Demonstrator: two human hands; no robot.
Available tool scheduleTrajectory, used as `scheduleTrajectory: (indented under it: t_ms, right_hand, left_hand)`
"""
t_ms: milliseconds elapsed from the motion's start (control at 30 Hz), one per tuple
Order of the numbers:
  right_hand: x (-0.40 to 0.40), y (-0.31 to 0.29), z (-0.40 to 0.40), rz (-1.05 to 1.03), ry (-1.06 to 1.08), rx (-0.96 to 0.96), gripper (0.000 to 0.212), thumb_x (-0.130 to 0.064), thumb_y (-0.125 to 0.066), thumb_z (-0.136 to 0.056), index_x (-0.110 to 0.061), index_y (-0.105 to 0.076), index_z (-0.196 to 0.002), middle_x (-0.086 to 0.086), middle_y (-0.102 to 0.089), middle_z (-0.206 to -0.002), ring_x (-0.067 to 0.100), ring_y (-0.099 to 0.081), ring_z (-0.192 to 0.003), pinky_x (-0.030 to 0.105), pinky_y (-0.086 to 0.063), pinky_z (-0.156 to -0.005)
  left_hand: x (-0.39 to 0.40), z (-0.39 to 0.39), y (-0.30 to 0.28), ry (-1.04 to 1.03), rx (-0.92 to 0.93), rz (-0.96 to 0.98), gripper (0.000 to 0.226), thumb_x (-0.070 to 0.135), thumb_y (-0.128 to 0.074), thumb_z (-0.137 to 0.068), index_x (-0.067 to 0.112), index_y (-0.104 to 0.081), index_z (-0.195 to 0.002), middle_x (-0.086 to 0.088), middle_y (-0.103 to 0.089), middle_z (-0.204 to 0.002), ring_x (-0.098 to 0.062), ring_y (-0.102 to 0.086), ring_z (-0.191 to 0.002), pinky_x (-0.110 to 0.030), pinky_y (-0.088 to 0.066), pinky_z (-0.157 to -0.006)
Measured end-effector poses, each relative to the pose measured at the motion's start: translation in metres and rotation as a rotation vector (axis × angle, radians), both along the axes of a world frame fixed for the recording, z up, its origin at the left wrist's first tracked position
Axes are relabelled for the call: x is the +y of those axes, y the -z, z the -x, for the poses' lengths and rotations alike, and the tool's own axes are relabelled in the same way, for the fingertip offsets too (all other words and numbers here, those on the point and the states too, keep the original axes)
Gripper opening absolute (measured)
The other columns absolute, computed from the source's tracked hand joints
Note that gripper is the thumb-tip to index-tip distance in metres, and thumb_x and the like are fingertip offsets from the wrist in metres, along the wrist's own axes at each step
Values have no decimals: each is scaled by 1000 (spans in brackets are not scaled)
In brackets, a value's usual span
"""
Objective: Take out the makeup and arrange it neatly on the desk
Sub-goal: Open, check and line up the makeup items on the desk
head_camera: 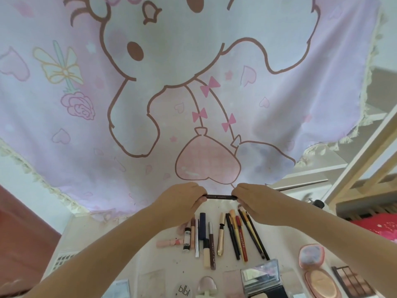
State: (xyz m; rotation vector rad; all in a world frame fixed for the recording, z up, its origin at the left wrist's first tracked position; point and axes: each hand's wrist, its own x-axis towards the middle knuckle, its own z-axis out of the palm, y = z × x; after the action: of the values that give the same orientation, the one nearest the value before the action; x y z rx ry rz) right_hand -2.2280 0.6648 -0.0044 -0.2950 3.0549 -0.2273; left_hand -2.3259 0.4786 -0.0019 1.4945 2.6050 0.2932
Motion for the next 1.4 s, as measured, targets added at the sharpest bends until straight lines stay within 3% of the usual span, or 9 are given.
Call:
scheduleTrajectory:
  t_ms: [133, 233, 433, 567, 667, 833, 967, 1167, 1400]
  right_hand:
    - [-5, 0, 1, -50, -15, 52, 27, -26, -27, -98, -11, -46, -111, -1, -51, -87, 10, -41, -69, 15, -29, -64]
    - [-2, 1, -1, -179, -32, 81, 28, -29, -25, -98, -12, -45, -108, -11, -29, -60, 4, -27, -48, 17, -17, -46]
    - [1, 9, -6, -215, -10, 112, 32, -34, -22, -98, -14, -44, -107, -10, -26, -55, 12, -30, -48, 22, -20, -47]
    - [-1, 21, -1, 54, 59, 3, 29, -36, -36, -95, -16, -43, -116, -14, -38, -63, 7, -39, -55, 13, -22, -49]
    - [0, 34, 8, 370, 197, -145, 21, -16, -47, -90, -15, -43, -111, -11, -45, -67, 3, -43, -58, 12, -32, -53]
    - [0, 75, 17, 490, 348, -197, 18, -7, -49, -87, -12, -62, -99, -5, -61, -81, 12, -54, -79, 9, -38, -69]
    - [-2, 117, 23, 374, 367, -245, 23, -11, -45, -90, -9, -62, -106, 10, -64, -103, 23, -57, -99, 25, -39, -86]
    - [13, 147, 45, -102, 139, -317, 31, -8, -44, -90, -17, -57, -116, 2, -60, -115, 22, -47, -111, 38, -35, -101]
    - [10, 170, 99, -291, -192, -330, 36, -4, -52, -85, -16, -53, -118, 5, -54, -117, 22, -41, -110, 34, -36, -92]
  left_hand:
    - [4, -3, -1, 10, 27, -9, 31, 28, -28, -99, 15, -53, -112, -1, -59, -103, -14, -54, -94, -20, -39, -81]
    - [5, -6, -2, 55, 44, 27, 30, 29, -29, -99, 14, -54, -106, 3, -54, -89, -12, -50, -80, -20, -37, -72]
    - [7, -7, 7, 59, 29, 29, 29, 26, -31, -99, 13, -55, -105, 4, -50, -84, -11, -45, -76, -19, -35, -70]
    - [10, 0, 21, 22, -20, 65, 28, 25, -33, -98, 14, -56, -110, -3, -60, -92, -17, -53, -83, -23, -38, -73]
    - [10, 7, 37, -28, -108, 39, 27, 24, -37, -97, 18, -54, -117, -4, -65, -99, -18, -58, -88, -25, -42, -77]
    - [18, 27, 75, -31, -168, 134, 25, 21, -37, -96, 14, -59, -107, -5, -61, -105, -19, -55, -97, -28, -43, -85]
    - [30, 39, 114, -27, -194, 172, 26, 21, -44, -94, 13, -63, -110, -6, -55, -105, -21, -48, -105, -28, -36, -88]
    - [33, 17, 167, -68, -434, 297, 23, 23, -47, -92, 7, -62, -95, -10, -63, -95, -23, -57, -98, -33, -40, -88]
    - [36, -15, 197, -450, -587, 123, 18, 23, -47, -91, 10, -59, -87, -10, -65, -96, -22, -60, -89, -25, -41, -66]
